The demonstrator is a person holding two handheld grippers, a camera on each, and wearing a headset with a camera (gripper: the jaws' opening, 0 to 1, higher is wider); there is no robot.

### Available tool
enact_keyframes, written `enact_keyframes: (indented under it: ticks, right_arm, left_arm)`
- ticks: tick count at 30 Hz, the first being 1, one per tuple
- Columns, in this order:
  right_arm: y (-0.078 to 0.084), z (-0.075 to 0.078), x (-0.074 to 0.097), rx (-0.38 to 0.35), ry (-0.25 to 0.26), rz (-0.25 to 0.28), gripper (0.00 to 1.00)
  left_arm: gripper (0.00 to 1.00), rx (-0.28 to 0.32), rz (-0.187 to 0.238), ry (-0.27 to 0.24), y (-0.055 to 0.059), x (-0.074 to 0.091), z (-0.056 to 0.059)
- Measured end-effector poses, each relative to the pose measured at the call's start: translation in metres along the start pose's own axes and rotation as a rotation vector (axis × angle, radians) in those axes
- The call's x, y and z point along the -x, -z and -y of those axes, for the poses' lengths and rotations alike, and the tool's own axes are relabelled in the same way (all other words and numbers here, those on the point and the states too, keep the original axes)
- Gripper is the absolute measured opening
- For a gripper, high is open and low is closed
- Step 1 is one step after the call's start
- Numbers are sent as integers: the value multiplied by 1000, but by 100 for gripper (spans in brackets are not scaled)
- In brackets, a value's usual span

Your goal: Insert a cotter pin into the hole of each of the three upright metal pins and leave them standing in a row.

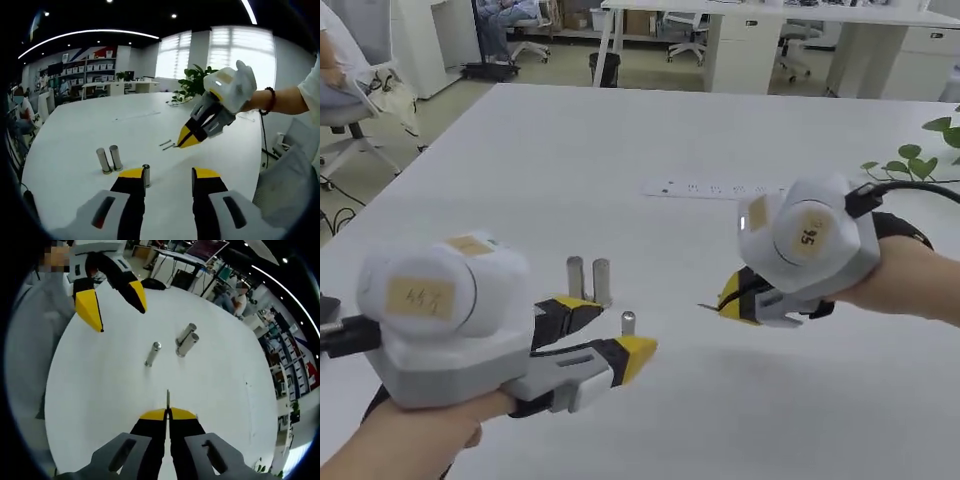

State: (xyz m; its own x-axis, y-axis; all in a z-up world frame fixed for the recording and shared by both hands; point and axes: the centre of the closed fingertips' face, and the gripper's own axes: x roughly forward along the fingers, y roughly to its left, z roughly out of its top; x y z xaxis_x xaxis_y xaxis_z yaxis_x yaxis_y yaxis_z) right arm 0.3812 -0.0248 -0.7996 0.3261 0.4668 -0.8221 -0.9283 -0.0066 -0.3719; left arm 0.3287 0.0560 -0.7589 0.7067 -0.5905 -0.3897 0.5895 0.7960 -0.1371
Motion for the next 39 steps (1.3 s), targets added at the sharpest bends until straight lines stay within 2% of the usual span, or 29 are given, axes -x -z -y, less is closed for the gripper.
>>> enact_keyframes:
  ticks: [12, 18, 24, 34, 39]
  right_arm:
    - [-42, -22, 18, 80, 13, 101, 2]
    - [-57, -32, 24, 128, 27, 132, 2]
    - [-66, -39, 28, 150, 23, 154, 2]
    - [-80, -47, 36, 184, 22, 196, 2]
    - [-84, -50, 37, 202, 18, 200, 2]
  left_arm:
    - [27, 114, 2, 57, -3, 0, 11]
    - [23, 175, 13, 83, -5, 0, 17]
    - [17, 238, 27, 107, -8, 0, 21]
    - [8, 297, 38, 132, -9, 1, 26]
    - [6, 329, 45, 139, -9, 1, 26]
